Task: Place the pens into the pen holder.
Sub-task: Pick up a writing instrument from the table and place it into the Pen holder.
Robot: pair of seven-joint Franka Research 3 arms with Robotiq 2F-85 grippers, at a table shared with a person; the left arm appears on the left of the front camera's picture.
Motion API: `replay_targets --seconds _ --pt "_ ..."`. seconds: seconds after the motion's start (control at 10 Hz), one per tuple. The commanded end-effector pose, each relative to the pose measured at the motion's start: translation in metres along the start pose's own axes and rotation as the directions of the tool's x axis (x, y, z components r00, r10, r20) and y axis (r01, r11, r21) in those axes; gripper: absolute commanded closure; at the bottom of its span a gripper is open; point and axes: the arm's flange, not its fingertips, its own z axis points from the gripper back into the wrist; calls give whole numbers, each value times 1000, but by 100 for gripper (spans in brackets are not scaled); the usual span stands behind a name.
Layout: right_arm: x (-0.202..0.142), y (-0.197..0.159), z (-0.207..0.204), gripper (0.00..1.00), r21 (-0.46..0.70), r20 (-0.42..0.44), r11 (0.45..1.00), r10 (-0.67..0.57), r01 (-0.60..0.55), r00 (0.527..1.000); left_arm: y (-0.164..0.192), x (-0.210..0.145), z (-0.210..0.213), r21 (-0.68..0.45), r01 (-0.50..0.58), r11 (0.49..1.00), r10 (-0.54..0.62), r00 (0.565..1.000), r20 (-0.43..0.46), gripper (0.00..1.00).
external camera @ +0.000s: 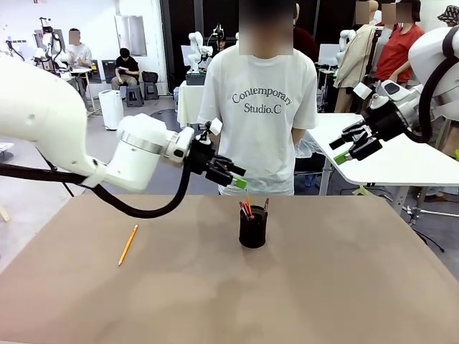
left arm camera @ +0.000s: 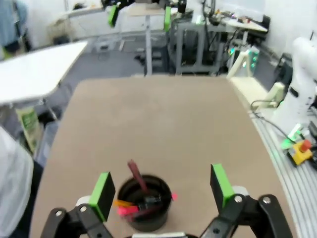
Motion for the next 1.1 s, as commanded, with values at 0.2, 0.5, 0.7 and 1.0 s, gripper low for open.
replay_targets --seconds 0.2,0.5,0.7,1.0 --pt "2 0 2 0 -3 0 1000 4 -4 1000 -53 3 53 207 -240 949 290 919 -268 0" --pt "2 0 2 0 -3 0 1000 4 -4 1000 -64 -12 81 400 -387 831 529 773 -351 0" --pt "2 0 2 0 -3 0 1000 4 -4 1000 -62 -23 90 462 -434 773 610 708 -355 0" --pt "2 0 2 0 -3 0 1000 4 -4 1000 -61 -31 89 459 -396 795 572 742 -350 0"
